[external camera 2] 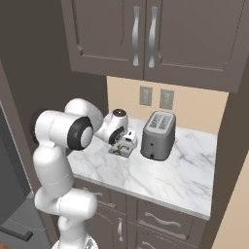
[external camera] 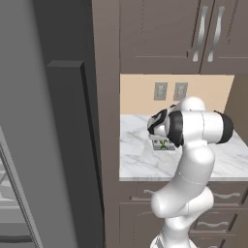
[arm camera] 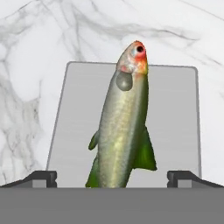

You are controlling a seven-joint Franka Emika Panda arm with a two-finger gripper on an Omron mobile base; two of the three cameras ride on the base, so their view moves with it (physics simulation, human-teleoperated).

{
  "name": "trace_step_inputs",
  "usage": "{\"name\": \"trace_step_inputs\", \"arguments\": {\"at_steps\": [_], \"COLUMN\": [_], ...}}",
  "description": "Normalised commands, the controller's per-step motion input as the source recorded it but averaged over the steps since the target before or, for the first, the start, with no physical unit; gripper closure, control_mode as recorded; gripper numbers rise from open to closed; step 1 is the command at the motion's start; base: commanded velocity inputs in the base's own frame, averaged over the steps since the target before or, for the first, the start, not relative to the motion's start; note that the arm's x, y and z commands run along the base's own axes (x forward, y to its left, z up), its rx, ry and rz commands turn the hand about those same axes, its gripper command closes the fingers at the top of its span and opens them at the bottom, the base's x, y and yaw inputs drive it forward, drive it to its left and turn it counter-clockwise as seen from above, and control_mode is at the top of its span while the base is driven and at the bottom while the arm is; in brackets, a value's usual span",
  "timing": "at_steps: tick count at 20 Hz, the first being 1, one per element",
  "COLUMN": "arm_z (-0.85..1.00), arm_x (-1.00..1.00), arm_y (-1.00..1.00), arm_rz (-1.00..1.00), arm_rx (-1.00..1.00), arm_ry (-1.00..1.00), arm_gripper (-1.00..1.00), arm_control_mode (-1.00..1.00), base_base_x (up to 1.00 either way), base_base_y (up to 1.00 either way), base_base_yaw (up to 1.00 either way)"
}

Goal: Take the fish from the fridge and place it on the digital scale on the counter by the fridge. Wait a few seconds for a reading, then move it to the plate on the dining counter.

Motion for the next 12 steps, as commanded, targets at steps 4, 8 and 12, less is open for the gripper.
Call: {"name": "trace_step_inputs", "arguments": {"at_steps": [4,8,12], "arm_z": [-0.26,-0.25,-0.14], "arm_x": [0.30,0.34,0.04], "arm_y": [0.00,-0.01,0.00], "arm_rz": [0.00,0.00,0.00], "arm_rx": [0.00,0.00,0.00], "arm_ry": [0.00,0.00,0.00], "arm_gripper": [-1.00,-1.00,-1.00], "arm_control_mode": [-1.00,-1.00,-1.00], "base_base_x": [0.00,0.00,0.00], "base_base_y": [0.00,0.00,0.00], "base_base_yaw": [0.00,0.00,0.00]}}
